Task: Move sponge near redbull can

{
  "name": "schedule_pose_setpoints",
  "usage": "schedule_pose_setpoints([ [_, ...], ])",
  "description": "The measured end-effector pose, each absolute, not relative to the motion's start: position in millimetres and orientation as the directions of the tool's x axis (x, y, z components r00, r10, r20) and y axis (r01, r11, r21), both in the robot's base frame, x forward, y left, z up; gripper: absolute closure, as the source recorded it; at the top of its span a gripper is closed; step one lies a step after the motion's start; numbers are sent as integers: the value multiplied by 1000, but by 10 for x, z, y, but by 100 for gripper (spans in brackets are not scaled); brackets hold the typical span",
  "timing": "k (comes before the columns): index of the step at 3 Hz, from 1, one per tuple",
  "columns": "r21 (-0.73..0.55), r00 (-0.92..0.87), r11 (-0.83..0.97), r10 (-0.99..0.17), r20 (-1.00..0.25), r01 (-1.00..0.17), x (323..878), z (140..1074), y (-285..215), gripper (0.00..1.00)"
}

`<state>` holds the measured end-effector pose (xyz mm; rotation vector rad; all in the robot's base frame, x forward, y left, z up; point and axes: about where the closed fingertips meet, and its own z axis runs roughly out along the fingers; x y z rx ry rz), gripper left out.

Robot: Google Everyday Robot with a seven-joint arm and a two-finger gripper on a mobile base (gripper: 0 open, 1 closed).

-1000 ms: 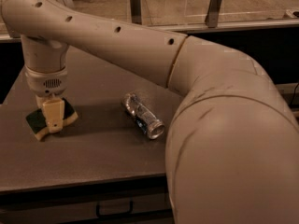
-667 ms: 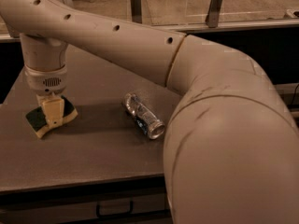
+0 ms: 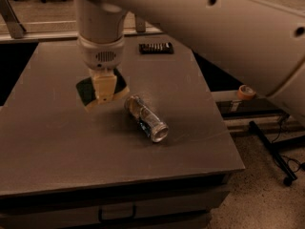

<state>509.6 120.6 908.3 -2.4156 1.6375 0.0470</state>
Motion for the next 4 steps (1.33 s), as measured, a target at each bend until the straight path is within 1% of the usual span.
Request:
schedule_pose_setpoints([
  [1,-204,321,-292,-939,-125,-934,5125,9277,744,100],
  [2,-227,327,-294,-937,-123,-929,5200,9337,649,100],
  [3,-253,364,-326,-924,-119,-911,5397,9391,779,100],
  [4,-251,398,-357,-907,-136,-900,5543,9302,1009,100],
])
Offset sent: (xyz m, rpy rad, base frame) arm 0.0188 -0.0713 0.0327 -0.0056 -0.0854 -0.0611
